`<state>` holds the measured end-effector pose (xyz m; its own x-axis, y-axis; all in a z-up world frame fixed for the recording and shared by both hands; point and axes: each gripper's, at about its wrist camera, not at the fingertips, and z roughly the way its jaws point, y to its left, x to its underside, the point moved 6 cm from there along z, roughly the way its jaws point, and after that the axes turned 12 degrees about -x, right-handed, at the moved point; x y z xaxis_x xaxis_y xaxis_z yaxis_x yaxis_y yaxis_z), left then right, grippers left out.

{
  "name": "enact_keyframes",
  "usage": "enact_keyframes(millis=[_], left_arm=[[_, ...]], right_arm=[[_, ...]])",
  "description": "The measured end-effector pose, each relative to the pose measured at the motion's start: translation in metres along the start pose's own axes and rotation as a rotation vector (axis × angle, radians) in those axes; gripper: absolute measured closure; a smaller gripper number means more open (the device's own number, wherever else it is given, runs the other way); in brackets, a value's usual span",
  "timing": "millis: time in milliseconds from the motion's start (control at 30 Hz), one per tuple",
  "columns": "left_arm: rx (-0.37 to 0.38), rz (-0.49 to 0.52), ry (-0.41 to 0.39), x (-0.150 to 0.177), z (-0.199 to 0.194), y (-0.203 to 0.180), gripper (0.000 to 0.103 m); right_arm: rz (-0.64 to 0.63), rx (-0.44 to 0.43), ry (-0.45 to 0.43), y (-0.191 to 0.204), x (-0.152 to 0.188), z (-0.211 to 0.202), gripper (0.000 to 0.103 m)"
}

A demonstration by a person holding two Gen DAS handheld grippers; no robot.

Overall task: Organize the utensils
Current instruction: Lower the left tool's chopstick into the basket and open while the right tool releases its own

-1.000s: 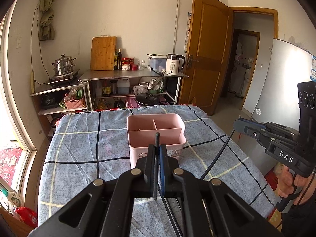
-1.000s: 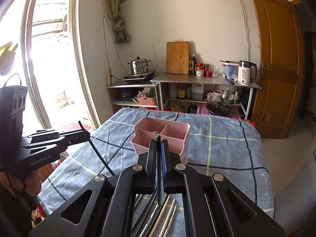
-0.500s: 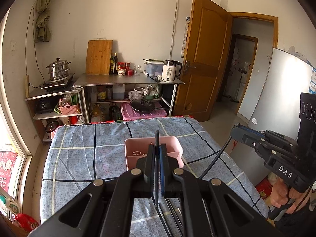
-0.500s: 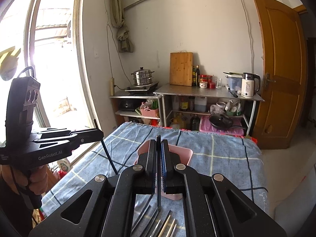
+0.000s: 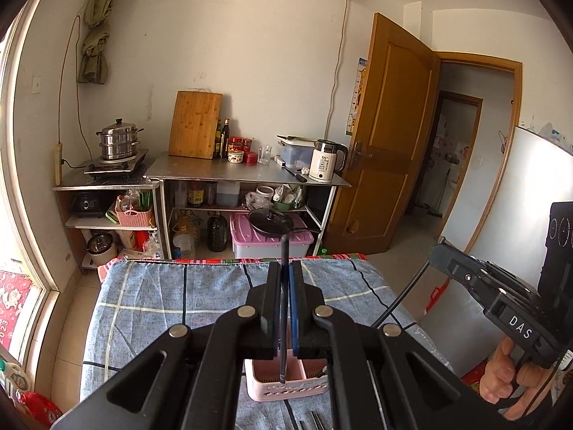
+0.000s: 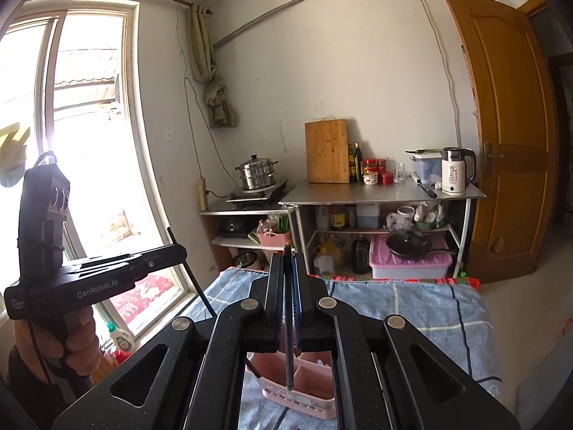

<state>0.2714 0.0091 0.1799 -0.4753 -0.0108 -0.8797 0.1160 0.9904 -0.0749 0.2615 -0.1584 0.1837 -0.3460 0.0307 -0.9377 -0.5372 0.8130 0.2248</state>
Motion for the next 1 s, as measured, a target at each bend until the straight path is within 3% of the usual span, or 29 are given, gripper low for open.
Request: enact_keyframes(millis=[167,400,667,767,833,900,1000], left_arm=[[-0.012,-0.008,0.007,0.002,0.020,0.005,0.098],[-0.002,-0.016,0.081,0.028,0.049,0.011,0.098],[-0.016,-0.013,0.112,0.048,0.059,0.011,0.097],[-0.029,-0.012,0.103,0.050,0.057,0.013,0.086],[-0.035,-0.021,0.093,0.049,0.053,0.015,0.073],[-0.046,-0.026,0.073,0.049,0.047,0.018,0.071],[-0.062,-0.029,0.046,0.050,0.033,0.020,0.069]], right_arm=[[0.012,-0.015,0.008,-0.002,0.004,0.021,0.099],[0.040,-0.021,0.102,-0.013,0.037,0.049,0.099],[0.067,-0.013,0.166,-0.024,0.061,0.055,0.099],[0.062,-0.004,0.173,-0.024,0.062,0.053,0.098],[0.064,-0.005,0.174,-0.024,0.062,0.049,0.095],[0.061,-0.002,0.168,-0.023,0.062,0.043,0.090],[0.050,0.002,0.149,-0.020,0.062,0.030,0.089]])
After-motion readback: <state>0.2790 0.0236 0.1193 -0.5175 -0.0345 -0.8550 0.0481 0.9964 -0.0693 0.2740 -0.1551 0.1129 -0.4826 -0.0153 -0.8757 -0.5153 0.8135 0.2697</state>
